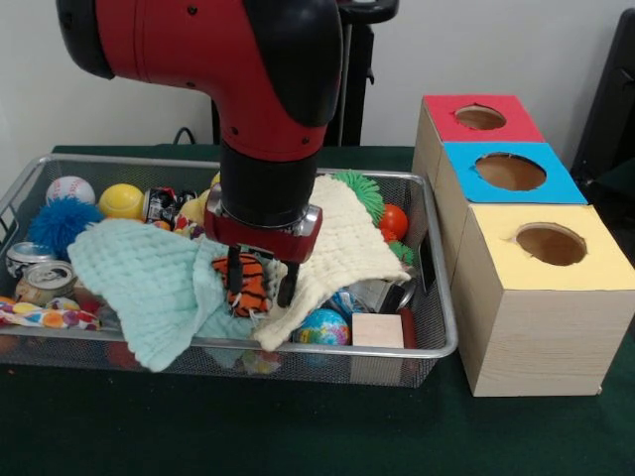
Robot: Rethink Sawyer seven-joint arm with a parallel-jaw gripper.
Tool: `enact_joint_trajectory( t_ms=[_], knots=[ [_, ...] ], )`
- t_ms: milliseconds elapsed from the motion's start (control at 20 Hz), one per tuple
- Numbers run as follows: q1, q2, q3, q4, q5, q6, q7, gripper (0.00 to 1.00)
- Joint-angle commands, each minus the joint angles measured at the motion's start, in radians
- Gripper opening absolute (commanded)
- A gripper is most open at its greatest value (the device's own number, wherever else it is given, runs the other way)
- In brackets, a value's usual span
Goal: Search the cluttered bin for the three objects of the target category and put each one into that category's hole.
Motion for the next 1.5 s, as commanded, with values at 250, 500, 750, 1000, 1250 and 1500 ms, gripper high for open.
enact_joint_trajectory(
  t_ms=[250, 500, 750, 1000, 1250, 1500],
  knots=[
    [0.016, -0.019, -0.035, 0.011, -0.042, 0.113, 0.001, 1.00],
    [0.045, -0.039, -0.063, -0.061, -0.040, 0.216, -0.001, 1.00],
    [0.060, -0.061, -0.084, -0.042, -0.045, 0.262, -0.003, 1.00],
    [0.054, -0.034, -0.074, 0.006, -0.045, 0.230, -0.008, 1.00],
    [0.036, 0.004, -0.043, 0.025, -0.042, 0.162, -0.031, 1.00],
    [0.029, 0.029, -0.029, 0.010, -0.041, 0.109, -0.027, 1.00]
  ],
)
